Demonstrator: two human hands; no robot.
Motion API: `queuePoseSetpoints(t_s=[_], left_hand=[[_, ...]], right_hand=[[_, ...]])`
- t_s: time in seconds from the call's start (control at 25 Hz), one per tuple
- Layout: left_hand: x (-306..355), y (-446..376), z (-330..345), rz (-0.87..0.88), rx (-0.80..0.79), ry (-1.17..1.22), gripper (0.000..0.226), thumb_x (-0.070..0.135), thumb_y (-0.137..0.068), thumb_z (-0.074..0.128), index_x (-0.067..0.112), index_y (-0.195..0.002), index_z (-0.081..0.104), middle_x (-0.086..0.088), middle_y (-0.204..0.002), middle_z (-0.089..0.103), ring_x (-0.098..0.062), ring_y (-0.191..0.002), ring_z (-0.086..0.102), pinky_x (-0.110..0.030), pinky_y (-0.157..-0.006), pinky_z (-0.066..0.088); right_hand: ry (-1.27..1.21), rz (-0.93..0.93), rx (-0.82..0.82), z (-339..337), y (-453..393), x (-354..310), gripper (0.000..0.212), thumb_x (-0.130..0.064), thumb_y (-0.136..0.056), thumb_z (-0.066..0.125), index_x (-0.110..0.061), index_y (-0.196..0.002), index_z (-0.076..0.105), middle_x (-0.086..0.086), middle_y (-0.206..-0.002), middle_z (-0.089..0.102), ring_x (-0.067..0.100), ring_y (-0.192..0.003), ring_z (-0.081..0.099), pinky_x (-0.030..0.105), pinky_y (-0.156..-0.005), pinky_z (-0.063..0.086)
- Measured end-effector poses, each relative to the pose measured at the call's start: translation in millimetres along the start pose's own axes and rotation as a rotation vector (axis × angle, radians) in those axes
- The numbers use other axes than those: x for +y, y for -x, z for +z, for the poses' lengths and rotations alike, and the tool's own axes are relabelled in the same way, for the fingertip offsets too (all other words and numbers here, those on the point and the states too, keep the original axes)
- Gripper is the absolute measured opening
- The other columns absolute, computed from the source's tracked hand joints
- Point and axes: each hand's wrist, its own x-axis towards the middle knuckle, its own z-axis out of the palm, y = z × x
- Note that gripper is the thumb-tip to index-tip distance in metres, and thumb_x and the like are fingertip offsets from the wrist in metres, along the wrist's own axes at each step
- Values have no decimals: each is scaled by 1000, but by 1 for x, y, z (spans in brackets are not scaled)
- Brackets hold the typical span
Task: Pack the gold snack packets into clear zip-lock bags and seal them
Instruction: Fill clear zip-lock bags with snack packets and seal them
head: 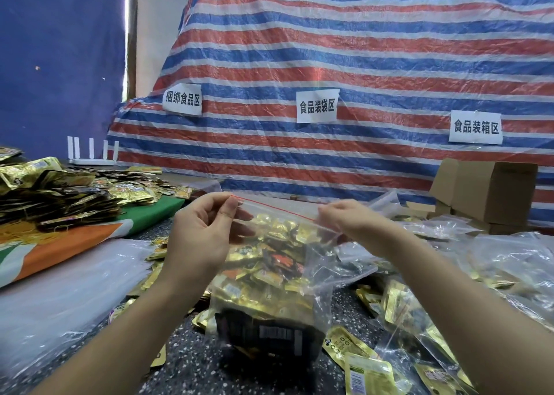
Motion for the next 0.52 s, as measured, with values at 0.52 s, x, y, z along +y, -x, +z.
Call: queuePoseSetpoints(t_s=[0.52], left_hand=[[-6,-4,-12,-14,13,-48,12,8,-95,59,15,-94,69,-4,-71,72,-13,-61,68,-19,-58,54]], right_hand=[[699,-65,-168,107,-56,58,58,-3,-89,59,-11,-143,41,9,-139,51,25,-122,54,38,-99,51]])
